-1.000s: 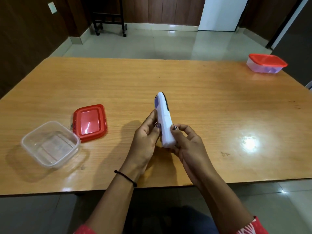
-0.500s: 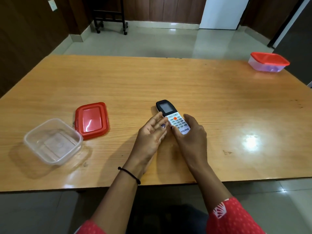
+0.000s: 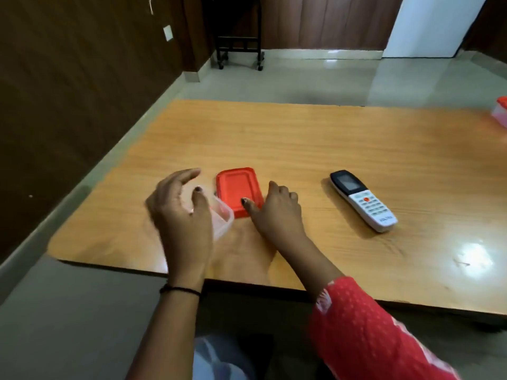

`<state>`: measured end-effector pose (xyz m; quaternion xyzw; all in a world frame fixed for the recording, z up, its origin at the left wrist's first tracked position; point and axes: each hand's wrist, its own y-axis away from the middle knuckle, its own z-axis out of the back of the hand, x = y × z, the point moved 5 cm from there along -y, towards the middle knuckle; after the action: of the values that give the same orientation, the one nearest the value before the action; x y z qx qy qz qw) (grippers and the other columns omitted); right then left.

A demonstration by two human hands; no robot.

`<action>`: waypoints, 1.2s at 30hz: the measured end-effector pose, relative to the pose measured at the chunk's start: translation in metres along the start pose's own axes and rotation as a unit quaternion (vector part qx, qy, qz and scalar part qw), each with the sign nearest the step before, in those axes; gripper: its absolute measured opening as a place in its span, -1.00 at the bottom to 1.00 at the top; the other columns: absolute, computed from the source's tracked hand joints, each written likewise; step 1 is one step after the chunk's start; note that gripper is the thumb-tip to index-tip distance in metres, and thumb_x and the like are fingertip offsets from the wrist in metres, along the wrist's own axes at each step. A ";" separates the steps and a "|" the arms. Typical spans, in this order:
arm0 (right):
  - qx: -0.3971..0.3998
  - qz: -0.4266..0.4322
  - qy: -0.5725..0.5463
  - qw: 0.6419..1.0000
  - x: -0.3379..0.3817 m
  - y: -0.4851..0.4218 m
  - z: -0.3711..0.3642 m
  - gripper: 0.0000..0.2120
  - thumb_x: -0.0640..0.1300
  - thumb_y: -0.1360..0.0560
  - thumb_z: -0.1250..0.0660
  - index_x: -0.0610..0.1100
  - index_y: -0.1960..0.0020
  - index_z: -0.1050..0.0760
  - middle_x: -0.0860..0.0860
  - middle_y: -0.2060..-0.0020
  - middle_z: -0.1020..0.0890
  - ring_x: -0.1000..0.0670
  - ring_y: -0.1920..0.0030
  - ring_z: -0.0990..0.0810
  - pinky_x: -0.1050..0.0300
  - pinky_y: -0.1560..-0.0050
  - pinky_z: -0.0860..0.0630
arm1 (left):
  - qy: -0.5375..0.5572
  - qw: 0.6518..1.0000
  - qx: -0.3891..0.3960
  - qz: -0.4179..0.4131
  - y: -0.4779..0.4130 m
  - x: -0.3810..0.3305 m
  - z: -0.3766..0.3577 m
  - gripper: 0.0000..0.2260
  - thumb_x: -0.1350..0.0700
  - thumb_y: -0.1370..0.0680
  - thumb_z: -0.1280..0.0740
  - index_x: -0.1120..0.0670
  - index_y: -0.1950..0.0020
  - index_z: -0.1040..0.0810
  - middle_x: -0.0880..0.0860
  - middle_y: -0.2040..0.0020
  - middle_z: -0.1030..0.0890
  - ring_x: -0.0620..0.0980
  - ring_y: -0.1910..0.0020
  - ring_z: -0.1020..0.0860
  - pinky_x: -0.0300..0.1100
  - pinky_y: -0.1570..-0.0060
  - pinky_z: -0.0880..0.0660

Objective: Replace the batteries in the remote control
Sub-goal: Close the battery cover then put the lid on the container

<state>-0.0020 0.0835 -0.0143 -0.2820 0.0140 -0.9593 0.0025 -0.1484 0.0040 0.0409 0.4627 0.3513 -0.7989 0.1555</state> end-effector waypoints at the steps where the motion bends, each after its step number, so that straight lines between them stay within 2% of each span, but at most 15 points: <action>1: 0.003 -0.007 0.026 1.000 0.009 -0.006 -0.007 -0.33 0.23 -0.47 -0.23 -0.25 -0.35 -0.25 -0.21 -0.27 -0.43 -0.23 -0.29 -0.33 -0.11 -0.21 -0.33 | -0.028 0.998 -0.026 0.048 -0.006 0.016 0.013 -0.71 0.24 -0.50 -0.28 -0.02 -0.17 -0.53 -0.06 -0.22 -0.50 0.05 -0.26 -0.34 -0.14 -0.22 -0.34; 3: 0.001 -0.025 0.040 0.999 0.020 -0.016 -0.014 -0.22 0.29 -0.41 -0.28 -0.28 -0.36 -0.22 -0.22 -0.27 -0.41 -0.23 -0.30 -0.32 -0.13 -0.22 -0.33 | -0.046 0.984 -0.028 0.173 -0.015 0.048 0.026 -0.66 0.18 -0.50 -0.30 -0.05 -0.25 -0.47 -0.01 -0.31 -0.44 0.10 -0.30 -0.28 0.02 -0.23 -0.33; 5: 0.004 -0.044 0.023 0.999 0.026 -0.023 -0.018 -0.15 0.31 -0.32 -0.37 -0.27 -0.33 -0.24 -0.21 -0.26 -0.40 -0.22 -0.29 -0.32 -0.10 -0.23 -0.35 | 0.006 0.968 -0.002 0.251 -0.020 0.069 0.029 -0.62 0.13 -0.49 -0.32 -0.03 -0.31 -0.42 0.03 -0.31 -0.43 0.12 -0.32 -0.30 -0.01 -0.17 -0.37; 10: 0.081 -0.123 0.028 0.989 0.023 -0.044 -0.029 -0.12 0.28 -0.22 -0.47 -0.26 -0.30 -0.30 -0.20 -0.25 -0.44 -0.21 -0.28 -0.37 0.00 -0.21 -0.34 | 0.088 0.948 0.075 0.296 -0.021 0.077 0.019 -0.53 0.17 -0.50 -0.31 0.04 -0.40 -0.34 0.02 -0.34 -0.42 0.24 -0.21 -0.50 0.20 -0.19 -0.47; 12: 0.103 -0.143 0.006 0.984 0.020 -0.048 -0.024 -0.24 0.19 -0.23 -0.51 -0.25 -0.22 -0.37 -0.16 -0.17 -0.52 -0.19 -0.23 -0.45 0.03 -0.11 -0.36 | 0.107 0.938 0.102 0.313 -0.018 0.077 0.015 -0.50 0.23 -0.51 -0.28 0.09 -0.44 -0.29 0.03 -0.36 -0.41 0.18 -0.16 -0.54 0.15 -0.13 -0.51; 13: 0.105 -0.144 -0.026 0.984 0.018 -0.048 -0.020 -0.34 0.13 -0.24 -0.53 -0.24 -0.14 -0.40 -0.12 -0.07 -0.55 -0.18 -0.17 -0.49 0.04 -0.05 -0.39 | 0.119 0.932 0.107 0.325 -0.016 0.077 0.014 -0.50 0.26 -0.51 -0.26 0.10 -0.45 -0.28 0.02 -0.34 -0.41 0.11 -0.04 -0.57 0.05 0.04 -0.56; 15: 0.095 -0.125 -0.123 0.980 0.018 -0.043 -0.012 -0.54 -0.02 -0.31 -0.52 -0.24 -0.05 -0.44 -0.10 0.07 -0.56 -0.14 -0.02 -0.56 0.00 0.02 -0.50 | 0.141 0.918 0.112 0.353 -0.013 0.076 0.014 -0.50 0.30 -0.51 -0.23 0.07 -0.44 -0.28 0.05 -0.28 -0.44 -0.01 0.23 -0.51 -0.16 0.41 -0.48; 17: 0.043 -0.080 -0.204 0.975 0.024 -0.035 -0.001 -0.75 -0.16 -0.41 -0.40 -0.22 -0.05 -0.51 -0.13 0.08 -0.62 -0.14 0.06 -0.60 -0.09 0.01 -0.57 | 0.151 0.910 0.118 0.367 -0.012 0.076 0.012 -0.50 0.31 -0.51 -0.21 0.05 -0.43 -0.29 0.14 -0.23 -0.47 -0.04 0.31 -0.46 -0.20 0.47 -0.47; 19: -0.022 -0.005 -0.216 0.976 0.037 -0.021 0.012 -0.84 -0.25 -0.45 -0.28 -0.18 -0.02 -0.55 -0.12 0.13 -0.65 -0.15 0.11 -0.61 -0.01 0.10 -0.55 | 0.167 0.907 0.120 0.369 -0.011 0.074 0.011 -0.53 0.34 -0.51 -0.17 0.05 -0.40 -0.31 0.12 -0.09 -0.49 -0.04 0.33 -0.46 -0.14 0.40 -0.52; 22: -0.085 0.116 -0.139 0.980 0.060 0.010 0.017 -0.74 -0.25 -0.45 -0.24 -0.07 -0.06 -0.60 -0.09 0.13 -0.70 -0.14 0.10 -0.62 0.07 0.16 -0.46 | 0.185 0.907 0.125 0.357 -0.011 0.070 0.009 -0.63 0.38 -0.51 -0.16 0.01 -0.22 -0.38 -0.02 0.11 -0.50 -0.03 0.27 -0.49 0.01 0.22 -0.59; 25: -0.075 0.205 0.002 0.976 0.076 0.037 -0.001 -0.70 -0.19 -0.44 -0.27 -0.03 -0.15 -0.56 -0.03 -0.01 -0.69 -0.14 0.00 -0.60 -0.04 0.02 -0.48 | 0.187 0.900 0.129 0.371 -0.010 0.071 0.008 -0.67 0.35 -0.52 -0.19 0.01 -0.19 -0.40 0.02 0.04 -0.56 0.06 0.11 -0.58 0.14 -0.02 -0.59; 27: -0.072 0.234 0.076 0.967 0.079 0.050 -0.013 -0.67 -0.10 -0.45 -0.29 -0.05 -0.20 -0.53 -0.03 -0.12 -0.65 -0.15 -0.10 -0.58 -0.08 -0.05 -0.44 | 0.199 0.894 0.123 0.382 -0.009 0.071 0.008 -0.67 0.29 -0.54 -0.20 0.01 -0.26 -0.41 0.11 -0.04 -0.60 0.10 0.06 -0.62 0.08 0.03 -0.61; 30: -0.070 0.248 0.134 0.957 0.078 0.062 -0.021 -0.60 -0.01 -0.42 -0.35 -0.07 -0.24 -0.51 -0.06 -0.18 -0.62 -0.15 -0.15 -0.57 -0.12 -0.07 -0.46 | 0.215 0.888 0.113 0.390 -0.010 0.068 0.010 -0.80 0.13 -0.61 -0.14 0.01 -0.21 -0.43 0.11 0.04 -0.61 0.03 0.21 -0.61 -0.12 0.39 -0.61; 32: -0.064 0.254 0.153 0.953 0.075 0.067 -0.025 -0.57 0.02 -0.39 -0.39 -0.05 -0.24 -0.51 -0.06 -0.19 -0.61 -0.16 -0.17 -0.57 -0.15 -0.07 -0.46 | 0.212 0.889 0.108 0.392 -0.012 0.072 0.009 -0.77 0.06 -0.61 -0.12 0.07 -0.18 -0.47 0.14 -0.02 -0.62 0.07 0.13 -0.62 -0.13 0.43 -0.60; 36: -0.048 0.264 0.178 0.947 0.073 0.073 -0.030 -0.52 0.14 -0.36 -0.37 -0.03 -0.22 -0.53 -0.04 -0.18 -0.62 -0.14 -0.18 -0.57 -0.15 -0.08 -0.48 | 0.192 0.899 0.090 0.383 -0.012 0.077 0.008 -0.87 0.06 -0.58 -0.22 0.02 -0.09 -0.49 0.16 -0.06 -0.62 0.14 -0.03 -0.61 0.15 -0.09 -0.56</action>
<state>-0.0803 0.0100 -0.0021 -0.0926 0.1341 -0.9570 0.2400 -0.2009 0.0130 -0.0169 0.7180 0.0965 -0.6013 0.3370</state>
